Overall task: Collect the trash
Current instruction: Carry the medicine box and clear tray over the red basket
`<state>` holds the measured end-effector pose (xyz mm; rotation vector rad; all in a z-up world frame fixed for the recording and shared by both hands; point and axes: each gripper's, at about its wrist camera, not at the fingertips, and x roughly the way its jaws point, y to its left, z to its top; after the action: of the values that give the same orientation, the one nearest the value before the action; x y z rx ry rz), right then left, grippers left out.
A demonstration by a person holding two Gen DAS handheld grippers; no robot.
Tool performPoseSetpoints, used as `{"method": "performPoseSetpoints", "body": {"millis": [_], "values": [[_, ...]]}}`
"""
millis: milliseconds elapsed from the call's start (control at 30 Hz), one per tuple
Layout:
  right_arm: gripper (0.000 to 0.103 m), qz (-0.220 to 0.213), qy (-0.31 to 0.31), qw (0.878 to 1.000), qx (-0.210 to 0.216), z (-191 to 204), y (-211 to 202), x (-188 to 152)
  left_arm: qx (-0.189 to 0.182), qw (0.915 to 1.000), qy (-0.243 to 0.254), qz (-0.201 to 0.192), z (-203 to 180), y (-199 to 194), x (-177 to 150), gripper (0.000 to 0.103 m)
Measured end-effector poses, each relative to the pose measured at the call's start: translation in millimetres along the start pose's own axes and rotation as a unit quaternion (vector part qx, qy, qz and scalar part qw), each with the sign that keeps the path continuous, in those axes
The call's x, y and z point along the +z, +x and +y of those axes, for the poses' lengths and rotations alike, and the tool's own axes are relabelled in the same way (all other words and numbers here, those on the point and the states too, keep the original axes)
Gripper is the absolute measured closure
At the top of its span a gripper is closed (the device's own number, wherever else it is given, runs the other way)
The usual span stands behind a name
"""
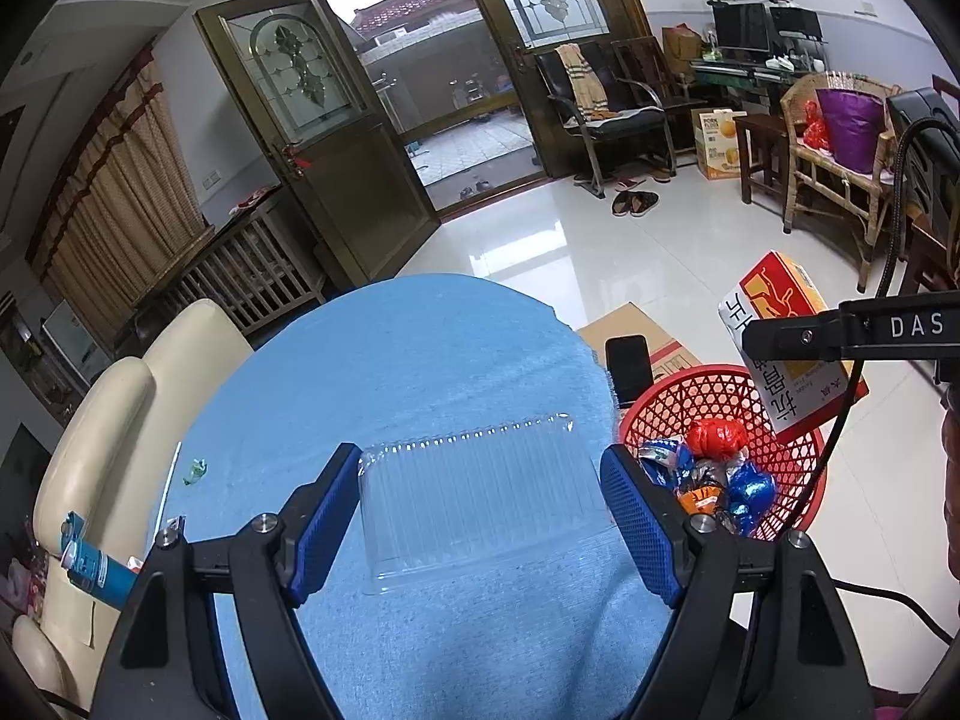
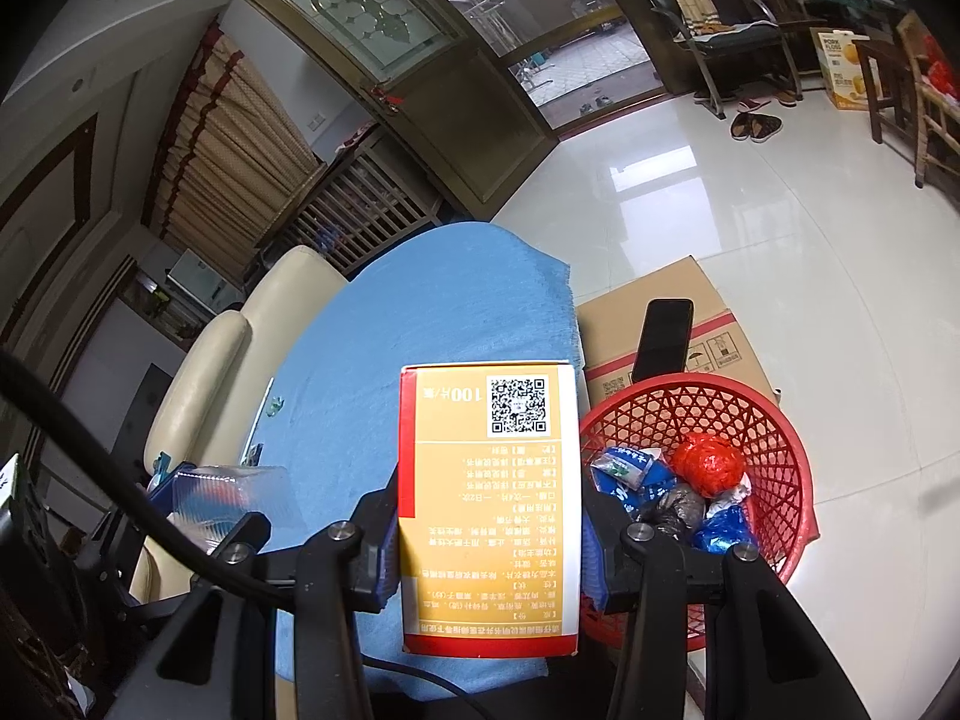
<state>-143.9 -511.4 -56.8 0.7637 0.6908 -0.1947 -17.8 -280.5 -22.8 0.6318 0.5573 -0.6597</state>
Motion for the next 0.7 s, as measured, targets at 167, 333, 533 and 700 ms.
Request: {"method": "performPoseSetpoints", "body": {"millis": [167,333,533,700], "values": [[0.054,-0.001,0.01,1.0,-0.001,-7.6,0.2,1.1,-0.004,1.0,0.007,0.004,-7.2,3.4,3.1,0.022],[0.054,-0.003,0.02,1.0,-0.002,-16.0,-0.6,2.9,-0.007,0.9998,0.016,0.008,-14.4,7.3,4.5,0.022],[0.054,-0.006,0.032,0.999,-0.005,-27.8,-0.7,4.2,-0.01,0.9996,0.025,0.012,-23.1,11.3,6.1,0.022],[0.054,-0.009,0.041,0.999,-0.007,-36.8,-1.5,5.6,-0.014,0.9992,0.034,0.014,-29.3,13.9,9.2,0.022]]}}
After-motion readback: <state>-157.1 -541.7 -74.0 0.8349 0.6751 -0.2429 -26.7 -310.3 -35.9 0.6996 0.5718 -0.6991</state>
